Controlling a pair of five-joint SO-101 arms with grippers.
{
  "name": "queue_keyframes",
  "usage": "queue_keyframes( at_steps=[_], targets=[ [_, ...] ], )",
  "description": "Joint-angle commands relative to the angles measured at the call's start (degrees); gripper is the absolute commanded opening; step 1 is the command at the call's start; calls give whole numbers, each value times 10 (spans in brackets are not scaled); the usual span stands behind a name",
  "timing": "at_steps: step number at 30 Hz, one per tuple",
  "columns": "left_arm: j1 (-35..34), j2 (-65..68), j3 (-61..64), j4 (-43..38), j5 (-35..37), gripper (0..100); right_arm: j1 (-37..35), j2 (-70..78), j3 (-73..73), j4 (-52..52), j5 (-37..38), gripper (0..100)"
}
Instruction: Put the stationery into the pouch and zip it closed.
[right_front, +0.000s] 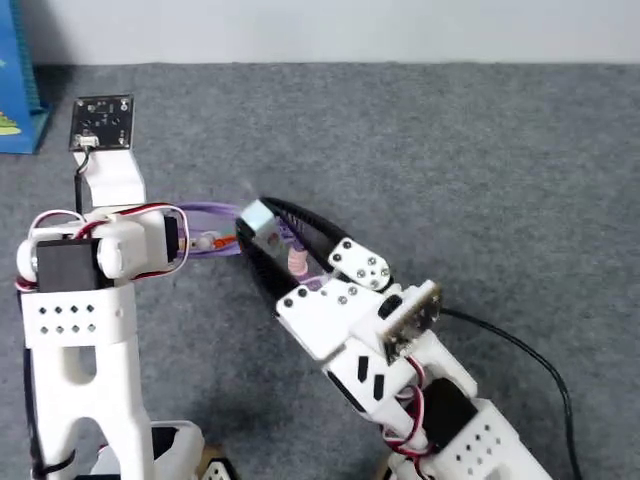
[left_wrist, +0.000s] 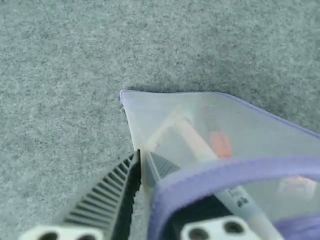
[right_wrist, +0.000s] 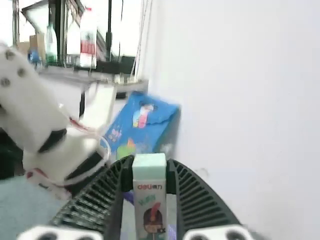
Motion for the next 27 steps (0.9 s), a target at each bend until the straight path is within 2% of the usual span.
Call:
queue_keyframes(
  at_steps=[1, 10, 17, 19, 24, 27],
  targets=[
    [3, -8, -3, -13, -5, 13, -4, 59, -5, -80, -3, 8],
    [3, -8, -3, -11, -5, 13, -4, 248, -5, -255, -4, 8],
    [3, -8, -3, -11, -6, 13, -4, 269, 15, -269, -4, 10],
    [3, -8, -3, -11, -6, 13, -1, 267, 26, -268, -2, 49],
    [3, -8, -3, -10, -6, 13, -3, 213, 64, -240, 13, 281],
    [2, -8, -3, -10, -6, 13, -4, 163, 58, -163, 16, 272]
  ],
)
